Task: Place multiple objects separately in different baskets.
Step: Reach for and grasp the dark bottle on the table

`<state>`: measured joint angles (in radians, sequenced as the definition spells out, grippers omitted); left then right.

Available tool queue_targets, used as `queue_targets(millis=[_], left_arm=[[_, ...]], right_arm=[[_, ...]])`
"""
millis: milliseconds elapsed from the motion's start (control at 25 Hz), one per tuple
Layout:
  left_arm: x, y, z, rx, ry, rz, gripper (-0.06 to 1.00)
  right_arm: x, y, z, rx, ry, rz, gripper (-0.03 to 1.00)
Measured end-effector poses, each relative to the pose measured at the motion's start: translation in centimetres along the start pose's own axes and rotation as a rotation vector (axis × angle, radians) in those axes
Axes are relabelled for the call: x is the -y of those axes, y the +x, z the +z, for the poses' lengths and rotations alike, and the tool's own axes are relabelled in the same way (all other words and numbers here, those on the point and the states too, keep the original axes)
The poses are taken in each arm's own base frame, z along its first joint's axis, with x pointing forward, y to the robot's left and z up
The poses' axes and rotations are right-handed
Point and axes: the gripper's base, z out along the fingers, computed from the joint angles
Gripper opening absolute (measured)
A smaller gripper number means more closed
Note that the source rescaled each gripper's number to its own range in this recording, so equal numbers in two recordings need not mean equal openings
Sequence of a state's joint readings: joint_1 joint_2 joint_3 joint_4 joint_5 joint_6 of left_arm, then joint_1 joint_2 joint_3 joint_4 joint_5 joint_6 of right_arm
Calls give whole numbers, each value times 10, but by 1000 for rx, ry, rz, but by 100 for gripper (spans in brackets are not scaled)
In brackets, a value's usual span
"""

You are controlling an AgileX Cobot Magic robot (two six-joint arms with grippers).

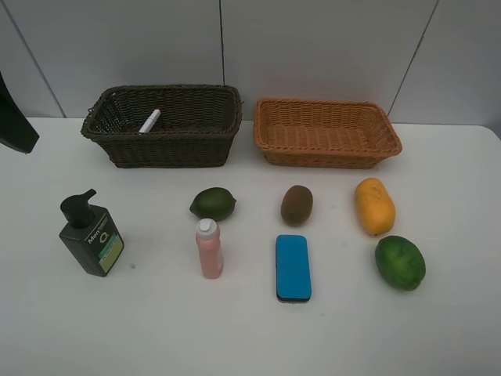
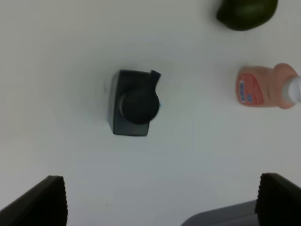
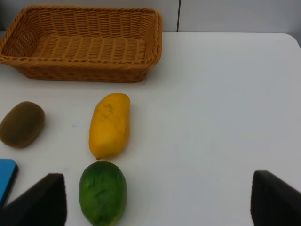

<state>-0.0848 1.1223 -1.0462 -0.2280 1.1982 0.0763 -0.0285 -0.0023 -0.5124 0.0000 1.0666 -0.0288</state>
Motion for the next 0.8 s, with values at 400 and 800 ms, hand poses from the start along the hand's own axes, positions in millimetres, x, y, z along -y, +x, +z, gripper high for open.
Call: queue_targets(millis=[400, 800], left_arm=[[-4, 29, 27, -116, 24, 29, 100], [-11, 13, 57, -171, 21, 60, 100]], right_arm=[[0, 0, 0, 0, 0, 0, 100], [0, 0, 0, 0, 0, 0, 100]])
